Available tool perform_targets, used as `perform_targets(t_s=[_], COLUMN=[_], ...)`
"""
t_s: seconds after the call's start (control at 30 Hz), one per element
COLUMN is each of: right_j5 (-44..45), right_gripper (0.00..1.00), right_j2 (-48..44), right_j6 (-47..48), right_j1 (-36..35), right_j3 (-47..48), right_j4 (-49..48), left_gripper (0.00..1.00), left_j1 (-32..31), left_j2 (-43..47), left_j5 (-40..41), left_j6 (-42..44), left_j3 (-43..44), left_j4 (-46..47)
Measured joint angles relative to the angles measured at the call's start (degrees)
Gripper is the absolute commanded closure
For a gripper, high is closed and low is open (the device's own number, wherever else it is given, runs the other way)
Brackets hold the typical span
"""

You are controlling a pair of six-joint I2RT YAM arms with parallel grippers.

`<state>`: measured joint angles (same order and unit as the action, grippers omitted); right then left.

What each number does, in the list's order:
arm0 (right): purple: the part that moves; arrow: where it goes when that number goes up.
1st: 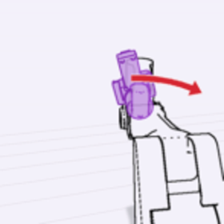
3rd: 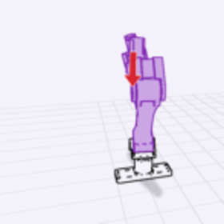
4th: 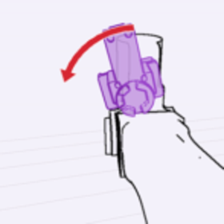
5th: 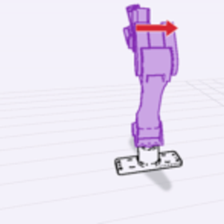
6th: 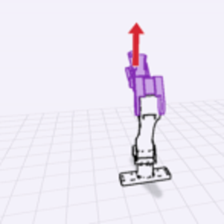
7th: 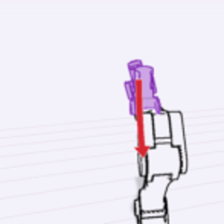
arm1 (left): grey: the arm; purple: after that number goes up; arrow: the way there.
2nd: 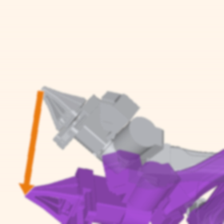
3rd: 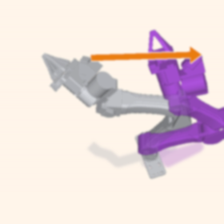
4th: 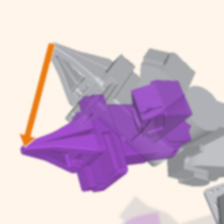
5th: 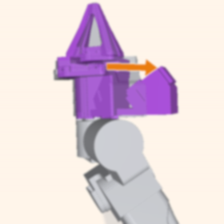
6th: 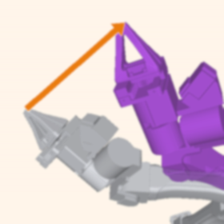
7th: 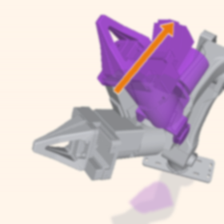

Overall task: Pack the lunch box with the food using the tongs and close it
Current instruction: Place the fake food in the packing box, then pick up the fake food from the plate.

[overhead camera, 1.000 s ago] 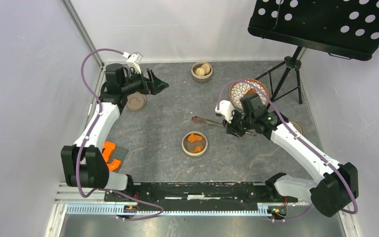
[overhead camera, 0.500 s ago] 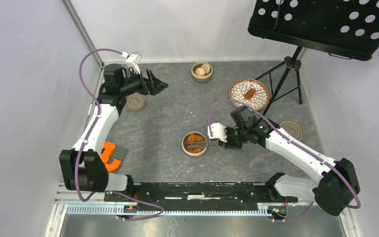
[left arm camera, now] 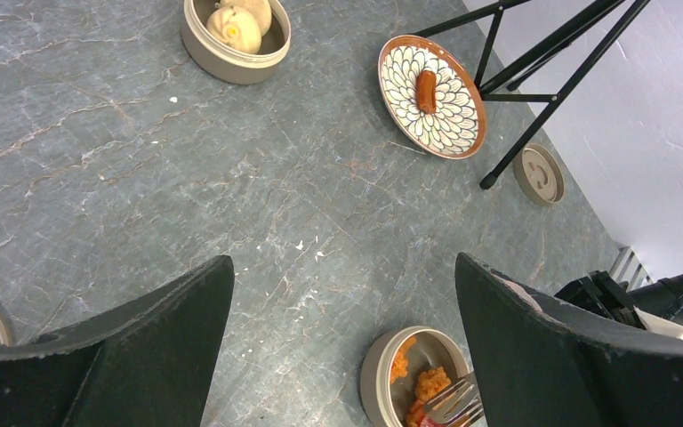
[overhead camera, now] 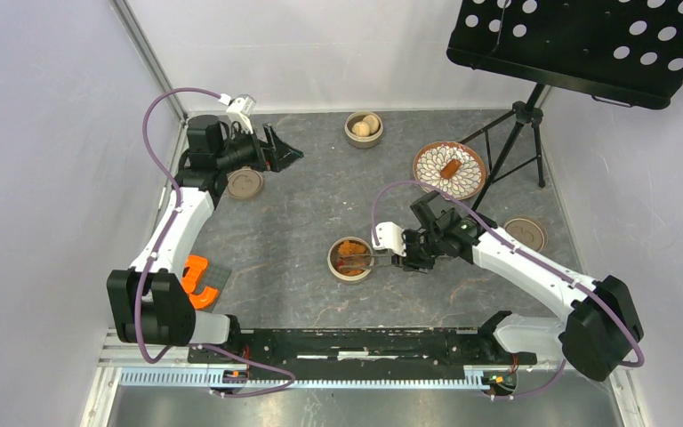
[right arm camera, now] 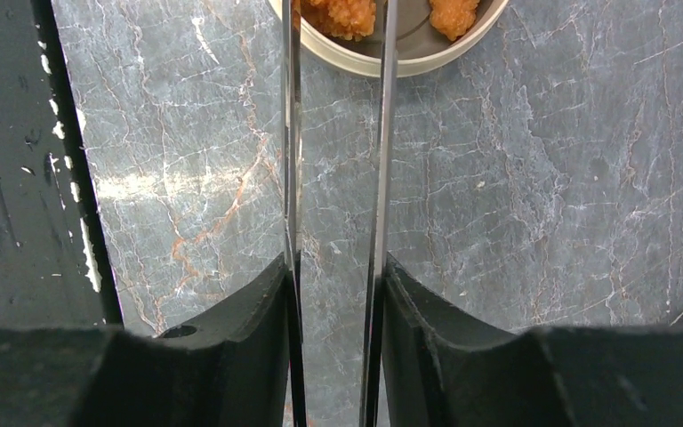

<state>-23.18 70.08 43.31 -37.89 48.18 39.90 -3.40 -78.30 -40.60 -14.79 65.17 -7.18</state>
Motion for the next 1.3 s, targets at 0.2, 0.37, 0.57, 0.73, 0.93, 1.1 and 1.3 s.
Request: perform_targets(t_s=[0.2, 0.37, 0.57, 0.73, 0.93, 1.1, 1.3], right_j5=[1.4, 2.8, 7.6, 17.8, 31.6, 35.9, 36.3], right_gripper=[0.56, 0.57, 0.59, 0.60, 0.59, 0.56, 0.55], right_j2=[-0.1, -1.5, -2.8, -1.4, 3.9, 9.8, 13.8], right_j6=[-1.8, -4.9, -15.5, -29.2, -45.1, -55.3, -63.6], right_j1=[0.0, 0.3, 6.3, 13.6, 17.2, 18.8, 22.9], right_j3=[0.2, 1.2, 5.3, 9.7, 13.6, 17.5, 21.5], right_j4=[-0.3, -0.9, -5.7, -8.2, -5.9, -2.4, 1.4], left_gripper=[0.00, 0.00, 0.00, 0.00, 0.00, 0.00, 0.00], left_j1=[0.0, 0.0, 0.0, 0.0, 0.0, 0.0, 0.0], left_j2=[0.0, 0.0, 0.0, -0.4, -0.8, -0.8, -0.8], left_j5=[0.0, 0.0, 0.0, 0.0, 0.0, -0.1, -0.1], left_j6=[0.0, 0.0, 0.0, 0.0, 0.0, 0.0, 0.0], left_j3=[0.0, 0.0, 0.0, 0.0, 0.0, 0.0, 0.0], left_j4=[0.0, 0.0, 0.3, 1.4, 1.6, 1.6, 1.6])
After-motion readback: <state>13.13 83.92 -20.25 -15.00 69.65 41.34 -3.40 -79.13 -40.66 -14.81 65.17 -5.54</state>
